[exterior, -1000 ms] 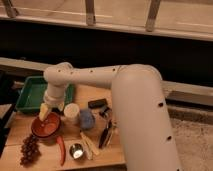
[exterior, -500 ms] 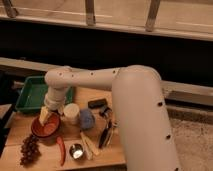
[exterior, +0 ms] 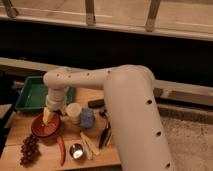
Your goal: Stack bowls into tray
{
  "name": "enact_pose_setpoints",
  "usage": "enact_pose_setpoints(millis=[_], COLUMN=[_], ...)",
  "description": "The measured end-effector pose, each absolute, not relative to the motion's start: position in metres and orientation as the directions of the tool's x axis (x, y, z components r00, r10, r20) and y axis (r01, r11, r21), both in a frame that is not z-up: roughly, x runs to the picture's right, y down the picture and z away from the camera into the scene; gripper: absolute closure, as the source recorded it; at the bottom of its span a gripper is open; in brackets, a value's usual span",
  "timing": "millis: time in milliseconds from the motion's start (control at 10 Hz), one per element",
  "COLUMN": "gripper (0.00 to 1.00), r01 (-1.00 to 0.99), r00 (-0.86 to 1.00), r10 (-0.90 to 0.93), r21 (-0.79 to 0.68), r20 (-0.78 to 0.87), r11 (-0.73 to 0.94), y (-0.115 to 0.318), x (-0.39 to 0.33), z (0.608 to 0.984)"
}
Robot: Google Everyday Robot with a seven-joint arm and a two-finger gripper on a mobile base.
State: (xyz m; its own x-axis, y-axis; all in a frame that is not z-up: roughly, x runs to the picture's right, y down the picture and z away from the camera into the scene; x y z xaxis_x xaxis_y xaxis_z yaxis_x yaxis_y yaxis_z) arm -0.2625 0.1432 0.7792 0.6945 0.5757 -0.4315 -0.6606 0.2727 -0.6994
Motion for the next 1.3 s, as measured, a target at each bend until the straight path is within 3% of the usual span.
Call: enact_pose_setpoints(millis=[700, 1000, 1100, 1300], gripper=[0.34, 0.59, 0.73, 0.91], r01=[-0.694, -0.692, -0.688, -0.681], r00=[0.679, 0.680, 0.683, 0.689], r10=[0.558, 0.553, 0.551, 0.546], r21=[-0.665, -0.671, -0.676, -0.682], r20=[-0.477, -0.481, -0.479, -0.476], r11=[0.275, 0.266, 0.266, 0.265], y=[0.169, 0.176, 0.178, 0.181], x=[-0.260, -0.260, -0.261, -0.264], z=[0.804, 0.806, 0.805, 0.803])
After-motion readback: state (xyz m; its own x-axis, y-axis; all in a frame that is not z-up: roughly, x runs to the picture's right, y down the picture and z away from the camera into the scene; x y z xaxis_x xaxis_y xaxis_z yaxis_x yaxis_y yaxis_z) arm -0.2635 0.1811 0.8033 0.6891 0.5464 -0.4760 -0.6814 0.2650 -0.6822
